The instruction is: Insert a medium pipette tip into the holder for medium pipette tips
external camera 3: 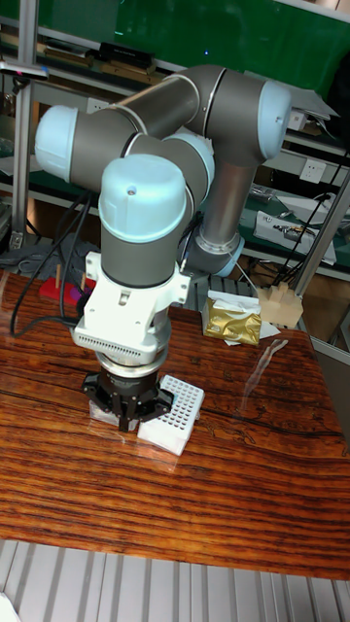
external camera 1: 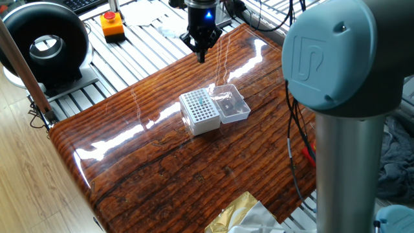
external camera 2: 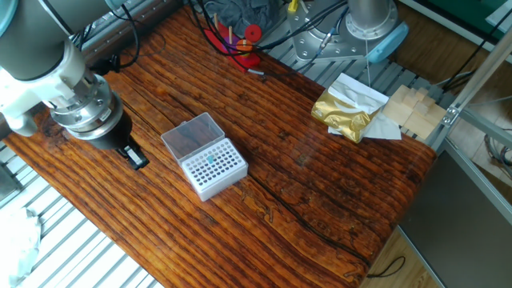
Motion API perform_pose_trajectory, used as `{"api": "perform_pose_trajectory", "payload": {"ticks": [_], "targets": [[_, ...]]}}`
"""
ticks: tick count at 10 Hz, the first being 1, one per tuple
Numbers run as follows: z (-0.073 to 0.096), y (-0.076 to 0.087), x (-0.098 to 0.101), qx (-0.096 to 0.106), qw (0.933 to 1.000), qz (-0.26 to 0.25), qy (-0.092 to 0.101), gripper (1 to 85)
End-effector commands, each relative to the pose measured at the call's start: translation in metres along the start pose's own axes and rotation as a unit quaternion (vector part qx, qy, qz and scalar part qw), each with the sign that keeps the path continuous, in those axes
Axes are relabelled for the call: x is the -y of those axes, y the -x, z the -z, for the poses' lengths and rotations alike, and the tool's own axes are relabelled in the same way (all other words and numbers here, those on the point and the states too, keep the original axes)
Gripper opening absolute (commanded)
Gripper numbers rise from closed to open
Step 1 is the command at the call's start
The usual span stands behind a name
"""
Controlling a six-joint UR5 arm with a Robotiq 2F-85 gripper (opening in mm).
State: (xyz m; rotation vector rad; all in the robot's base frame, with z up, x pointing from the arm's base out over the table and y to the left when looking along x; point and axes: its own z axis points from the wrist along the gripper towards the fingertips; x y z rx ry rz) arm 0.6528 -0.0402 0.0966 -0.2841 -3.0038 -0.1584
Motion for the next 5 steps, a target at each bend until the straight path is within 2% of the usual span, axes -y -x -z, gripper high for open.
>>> {"api": "perform_pose_trajectory", "payload": {"ticks": [1, 2, 3, 4, 5], "targets": [[-0.001, 0.02, -0.009, 0.026, 0.9994, 0.011, 0.02, 1.0], [0.003, 0.025, -0.014, 0.033, 0.999, 0.001, 0.03, 1.0], [0.005, 0.031, -0.005, 0.044, 0.9989, -0.009, 0.014, 1.0], [0.008, 0.028, -0.002, 0.044, 0.9989, -0.015, 0.011, 1.0], [0.012, 0.019, -0.005, 0.03, 0.9992, -0.019, 0.02, 1.0]]}}
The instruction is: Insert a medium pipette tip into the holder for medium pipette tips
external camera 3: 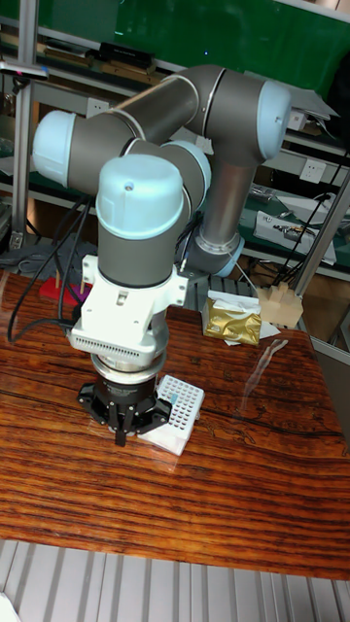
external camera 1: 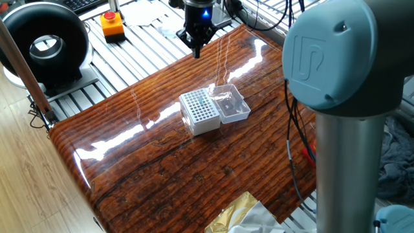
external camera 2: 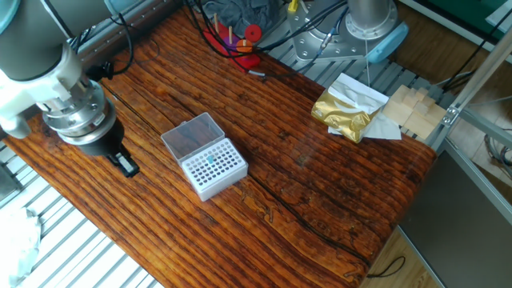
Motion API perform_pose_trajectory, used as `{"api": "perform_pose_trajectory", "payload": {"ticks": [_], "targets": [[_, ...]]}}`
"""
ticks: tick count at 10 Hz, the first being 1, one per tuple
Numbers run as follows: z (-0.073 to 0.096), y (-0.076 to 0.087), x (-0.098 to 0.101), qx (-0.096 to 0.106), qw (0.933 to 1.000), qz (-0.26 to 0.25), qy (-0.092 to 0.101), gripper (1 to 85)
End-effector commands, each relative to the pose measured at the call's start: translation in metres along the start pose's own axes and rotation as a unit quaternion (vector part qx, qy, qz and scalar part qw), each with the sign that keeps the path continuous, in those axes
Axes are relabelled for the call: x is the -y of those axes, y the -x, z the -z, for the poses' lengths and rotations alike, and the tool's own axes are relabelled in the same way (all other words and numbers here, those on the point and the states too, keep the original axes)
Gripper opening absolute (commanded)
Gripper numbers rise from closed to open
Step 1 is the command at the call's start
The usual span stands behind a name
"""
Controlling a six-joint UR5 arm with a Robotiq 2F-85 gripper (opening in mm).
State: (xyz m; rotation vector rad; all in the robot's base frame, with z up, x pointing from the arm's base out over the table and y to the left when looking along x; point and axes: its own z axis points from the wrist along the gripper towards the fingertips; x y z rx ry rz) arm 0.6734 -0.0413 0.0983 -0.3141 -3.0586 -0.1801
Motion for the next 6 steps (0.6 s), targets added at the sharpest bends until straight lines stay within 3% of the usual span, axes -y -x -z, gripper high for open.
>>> {"api": "perform_pose_trajectory", "payload": {"ticks": [1, 3, 6], "targets": [[0.012, -0.005, -0.002, -0.009, 0.9995, -0.027, 0.013, 1.0], [0.019, 0.001, 0.009, 0.003, 0.9994, -0.033, 0.001, 1.0], [0.041, -0.004, 0.017, 0.006, 0.9978, -0.053, -0.04, 1.0]]}}
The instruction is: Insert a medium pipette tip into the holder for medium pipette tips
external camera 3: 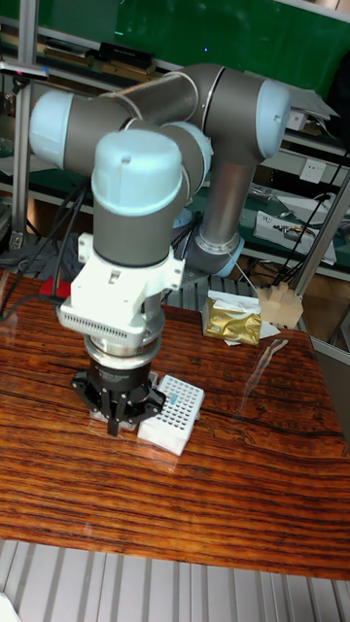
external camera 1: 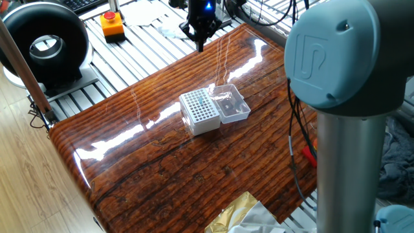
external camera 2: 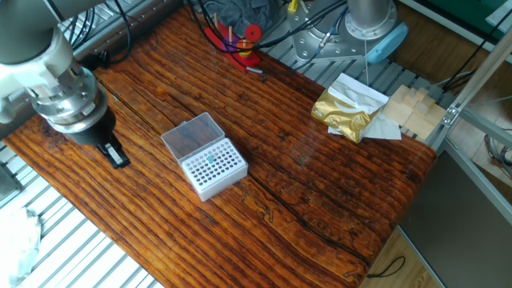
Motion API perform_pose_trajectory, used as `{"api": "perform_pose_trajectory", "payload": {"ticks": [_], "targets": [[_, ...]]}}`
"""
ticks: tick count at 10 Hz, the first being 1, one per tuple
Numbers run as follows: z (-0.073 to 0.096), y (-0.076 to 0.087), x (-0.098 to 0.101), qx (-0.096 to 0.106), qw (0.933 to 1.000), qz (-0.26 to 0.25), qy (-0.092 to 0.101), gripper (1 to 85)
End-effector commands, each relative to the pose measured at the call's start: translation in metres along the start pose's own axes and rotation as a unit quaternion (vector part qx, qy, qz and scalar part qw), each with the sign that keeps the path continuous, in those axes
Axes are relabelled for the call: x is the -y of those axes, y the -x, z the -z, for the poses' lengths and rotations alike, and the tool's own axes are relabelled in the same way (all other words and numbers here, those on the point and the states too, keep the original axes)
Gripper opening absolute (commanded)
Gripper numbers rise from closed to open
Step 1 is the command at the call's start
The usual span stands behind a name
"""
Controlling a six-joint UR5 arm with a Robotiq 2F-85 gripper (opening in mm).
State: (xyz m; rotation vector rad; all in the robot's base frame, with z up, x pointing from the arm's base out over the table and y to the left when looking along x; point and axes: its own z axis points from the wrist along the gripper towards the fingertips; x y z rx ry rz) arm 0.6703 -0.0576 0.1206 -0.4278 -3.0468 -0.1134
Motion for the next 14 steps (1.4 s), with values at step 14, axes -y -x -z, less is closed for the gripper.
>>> {"api": "perform_pose_trajectory", "payload": {"ticks": [14], "targets": [[-0.007, -0.026, -0.05, -0.037, 0.9992, -0.015, -0.004, 1.0]]}}
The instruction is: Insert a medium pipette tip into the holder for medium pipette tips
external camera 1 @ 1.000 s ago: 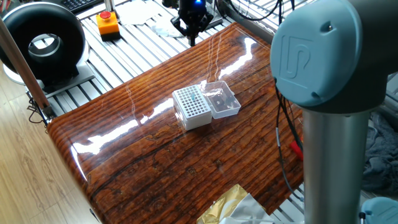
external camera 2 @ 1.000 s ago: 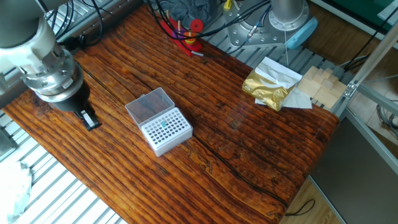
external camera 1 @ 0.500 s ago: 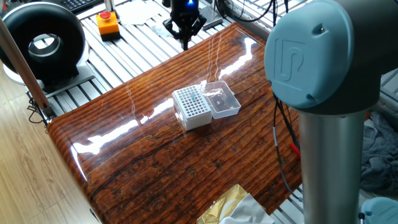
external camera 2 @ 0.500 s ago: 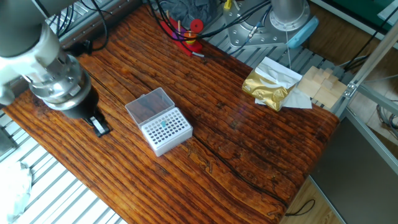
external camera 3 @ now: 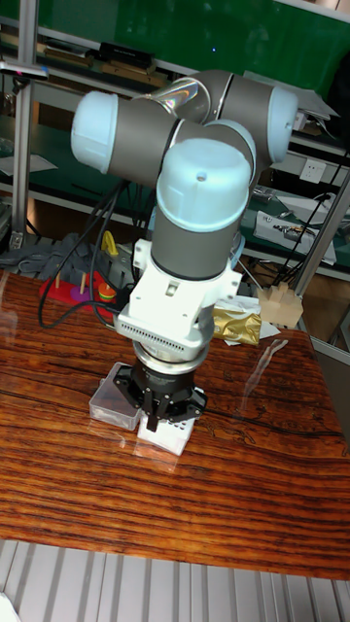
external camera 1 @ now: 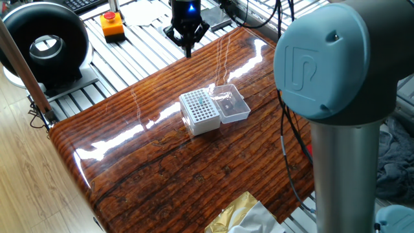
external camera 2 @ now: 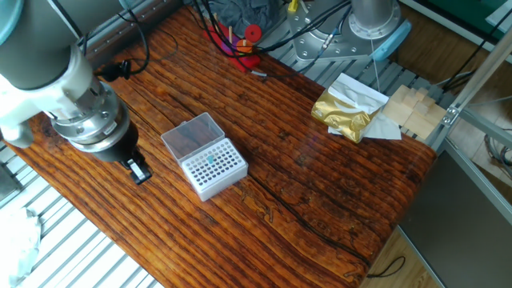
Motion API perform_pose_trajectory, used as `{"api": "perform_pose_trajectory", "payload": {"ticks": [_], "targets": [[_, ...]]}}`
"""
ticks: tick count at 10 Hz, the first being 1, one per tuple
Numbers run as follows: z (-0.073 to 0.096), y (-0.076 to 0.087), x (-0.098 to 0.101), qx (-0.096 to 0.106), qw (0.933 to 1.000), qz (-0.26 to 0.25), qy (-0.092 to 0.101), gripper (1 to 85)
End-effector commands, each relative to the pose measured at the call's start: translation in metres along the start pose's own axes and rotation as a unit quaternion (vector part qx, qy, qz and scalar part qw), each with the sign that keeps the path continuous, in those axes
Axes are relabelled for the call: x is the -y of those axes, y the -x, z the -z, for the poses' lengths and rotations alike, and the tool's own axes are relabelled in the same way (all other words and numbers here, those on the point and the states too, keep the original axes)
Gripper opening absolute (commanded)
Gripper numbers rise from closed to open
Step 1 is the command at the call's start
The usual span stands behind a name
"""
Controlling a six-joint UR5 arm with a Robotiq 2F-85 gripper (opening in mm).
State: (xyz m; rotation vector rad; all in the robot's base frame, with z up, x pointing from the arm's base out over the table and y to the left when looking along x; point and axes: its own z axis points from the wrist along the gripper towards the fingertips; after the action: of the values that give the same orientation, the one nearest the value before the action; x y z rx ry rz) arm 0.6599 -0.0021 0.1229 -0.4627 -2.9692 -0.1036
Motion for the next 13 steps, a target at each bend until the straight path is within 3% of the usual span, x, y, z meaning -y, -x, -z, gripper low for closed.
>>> {"api": "perform_pose_trajectory", "payload": {"ticks": [1, 3, 4, 5, 7, 9, 13], "targets": [[-0.009, -0.001, 0.005, -0.009, 0.9999, 0.003, 0.007, 1.0], [-0.012, -0.016, 0.006, -0.028, 0.9995, 0.006, 0.014, 1.0], [-0.011, -0.028, 0.013, -0.044, 0.999, 0.004, 0.002, 1.0], [-0.013, -0.025, 0.036, -0.041, 0.998, 0.027, -0.039, 1.0], [-0.019, -0.021, 0.039, -0.034, 0.9983, 0.033, -0.033, 1.0], [-0.026, -0.019, 0.032, -0.032, 0.9989, 0.033, -0.007, 1.0], [-0.028, -0.019, 0.038, -0.034, 0.9986, 0.037, -0.013, 1.0]]}}
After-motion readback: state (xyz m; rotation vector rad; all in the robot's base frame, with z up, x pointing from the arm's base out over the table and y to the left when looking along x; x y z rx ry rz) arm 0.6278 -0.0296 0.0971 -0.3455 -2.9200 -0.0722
